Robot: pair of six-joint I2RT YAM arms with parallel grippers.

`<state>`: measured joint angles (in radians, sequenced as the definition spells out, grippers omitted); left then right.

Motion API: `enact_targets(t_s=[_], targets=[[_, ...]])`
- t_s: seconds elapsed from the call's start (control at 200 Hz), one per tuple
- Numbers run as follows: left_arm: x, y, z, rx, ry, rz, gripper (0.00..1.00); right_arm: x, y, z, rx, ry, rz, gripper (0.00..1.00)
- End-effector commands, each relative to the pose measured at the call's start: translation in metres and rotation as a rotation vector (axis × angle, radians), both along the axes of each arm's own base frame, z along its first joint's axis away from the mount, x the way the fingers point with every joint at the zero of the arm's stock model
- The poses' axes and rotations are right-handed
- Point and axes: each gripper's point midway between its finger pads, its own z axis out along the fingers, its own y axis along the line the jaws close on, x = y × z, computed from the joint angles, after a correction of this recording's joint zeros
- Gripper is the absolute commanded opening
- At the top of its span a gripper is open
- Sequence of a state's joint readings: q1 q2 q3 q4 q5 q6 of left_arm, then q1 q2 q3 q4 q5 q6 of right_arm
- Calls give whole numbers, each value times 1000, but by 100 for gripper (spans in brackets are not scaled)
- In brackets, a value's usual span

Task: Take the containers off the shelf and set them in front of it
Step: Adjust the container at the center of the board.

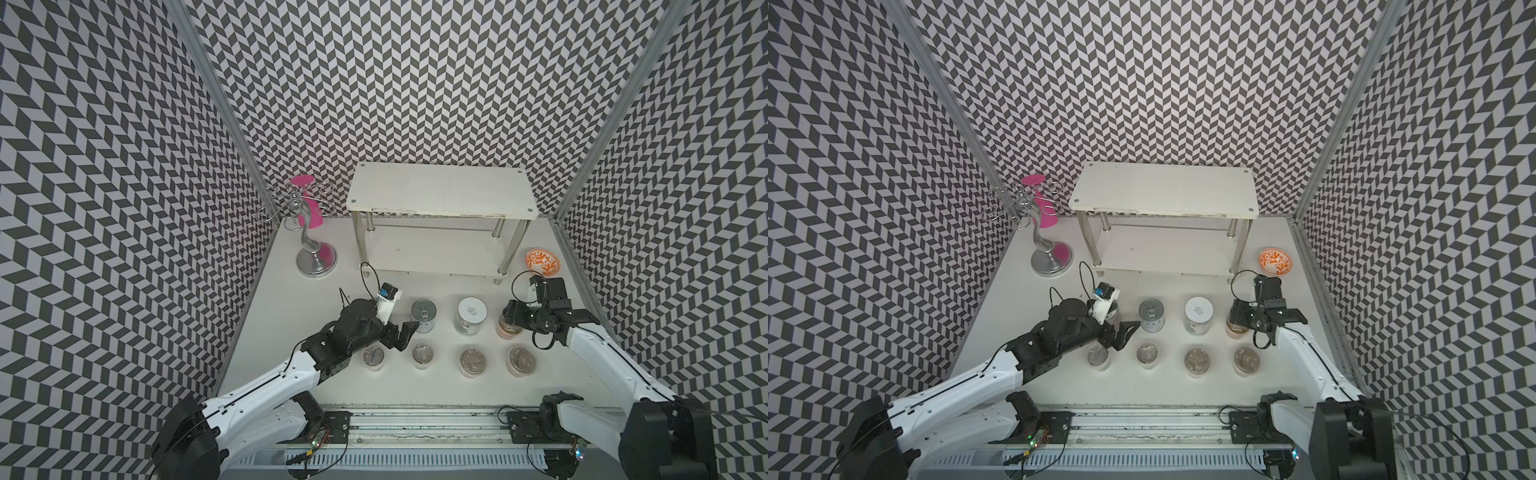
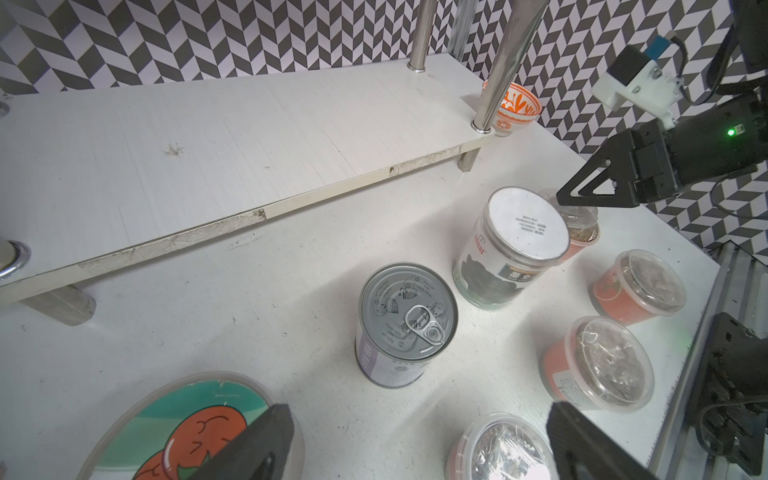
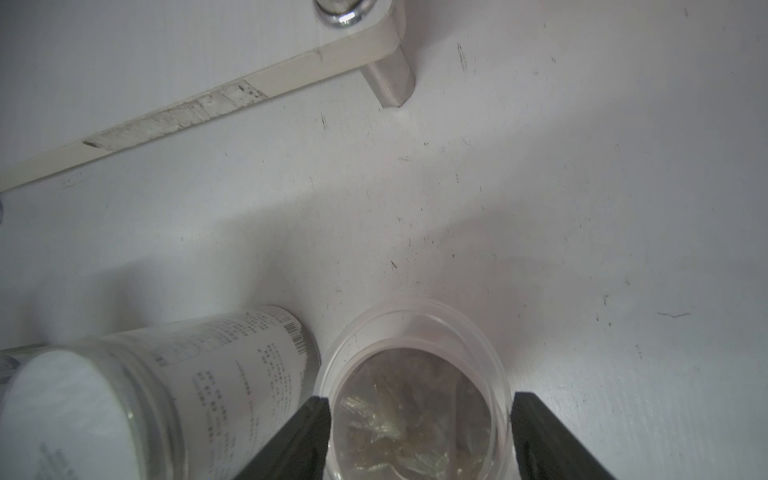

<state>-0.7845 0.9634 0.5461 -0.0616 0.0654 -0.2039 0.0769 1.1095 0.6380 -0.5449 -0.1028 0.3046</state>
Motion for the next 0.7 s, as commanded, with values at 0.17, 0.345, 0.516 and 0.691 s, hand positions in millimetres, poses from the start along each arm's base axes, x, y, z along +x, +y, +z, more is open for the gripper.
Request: enact_targets(t_s=[0.17, 0.345, 0.516, 0.691], targets=[[2, -2, 1, -11, -1, -1, 100, -5, 7, 4, -30, 3, 1, 71], [2, -1, 1, -10, -2, -1, 100, -10, 13, 4, -53, 13, 9, 67], [2, -2, 1, -9, -3, -3, 100, -14, 19, 2, -63, 33, 29, 63], [2, -2, 3, -11, -5, -2, 100, -17, 24, 3, -75, 35, 41, 60]])
